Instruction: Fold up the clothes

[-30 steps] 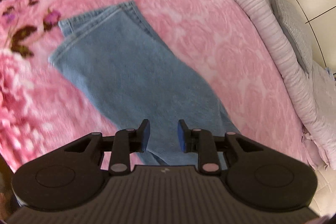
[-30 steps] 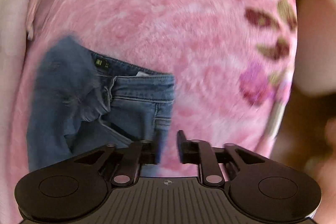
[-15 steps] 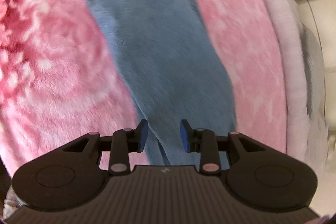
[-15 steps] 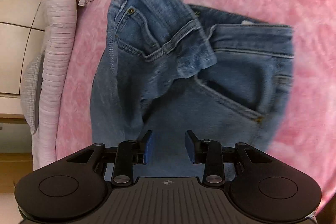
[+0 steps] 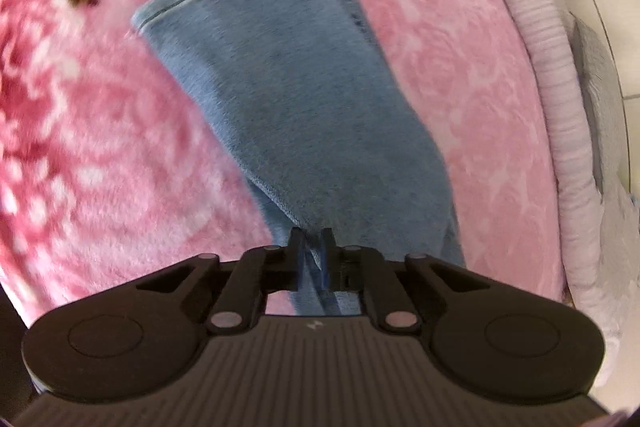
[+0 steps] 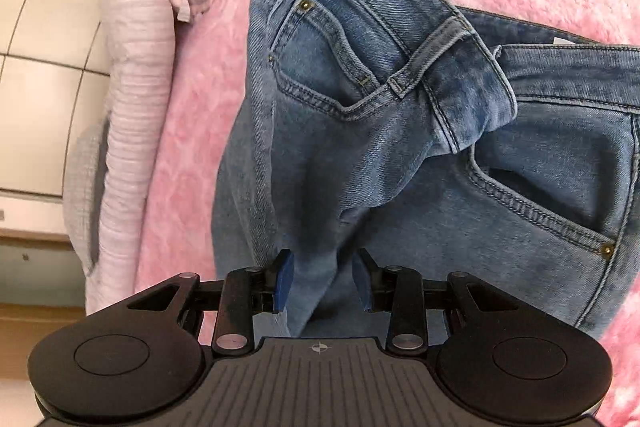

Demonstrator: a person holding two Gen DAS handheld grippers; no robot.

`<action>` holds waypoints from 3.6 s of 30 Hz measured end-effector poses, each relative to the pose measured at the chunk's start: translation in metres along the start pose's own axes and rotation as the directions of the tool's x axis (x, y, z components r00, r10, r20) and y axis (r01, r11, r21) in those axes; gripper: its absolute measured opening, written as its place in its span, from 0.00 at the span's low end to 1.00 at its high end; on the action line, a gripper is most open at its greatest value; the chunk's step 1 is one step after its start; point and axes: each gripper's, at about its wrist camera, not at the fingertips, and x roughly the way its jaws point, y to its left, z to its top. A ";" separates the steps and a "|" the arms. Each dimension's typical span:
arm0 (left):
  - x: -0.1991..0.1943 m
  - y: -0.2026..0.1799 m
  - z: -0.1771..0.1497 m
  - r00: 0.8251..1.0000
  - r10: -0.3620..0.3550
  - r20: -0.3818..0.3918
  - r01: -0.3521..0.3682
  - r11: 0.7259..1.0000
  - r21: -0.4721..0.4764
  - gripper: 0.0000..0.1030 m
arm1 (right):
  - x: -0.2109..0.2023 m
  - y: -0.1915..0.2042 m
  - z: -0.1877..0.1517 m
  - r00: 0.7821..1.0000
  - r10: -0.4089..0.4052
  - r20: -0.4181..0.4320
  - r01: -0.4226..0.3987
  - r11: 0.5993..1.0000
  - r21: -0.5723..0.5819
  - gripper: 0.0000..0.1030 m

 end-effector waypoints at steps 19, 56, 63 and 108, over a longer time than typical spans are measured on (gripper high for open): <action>0.001 -0.053 0.018 1.000 0.028 0.013 -0.029 0.994 0.106 0.00 | 0.007 0.029 -0.002 0.998 -0.068 0.010 0.068 0.996 -0.055 0.05; -0.001 0.069 0.096 0.986 0.076 0.147 -0.072 0.997 -0.030 0.29 | -0.067 -0.043 -0.047 0.935 -0.344 0.089 0.330 0.934 0.139 0.42; 0.018 0.069 0.105 0.977 0.017 0.214 -0.017 1.000 -0.004 0.27 | -0.066 -0.055 -0.047 0.948 -0.251 0.198 0.225 0.964 0.145 0.42; -0.069 0.120 0.036 0.850 0.250 0.464 -0.429 0.840 0.332 0.20 | -0.148 -0.081 -0.015 0.887 -0.333 0.320 0.432 0.843 -0.320 0.38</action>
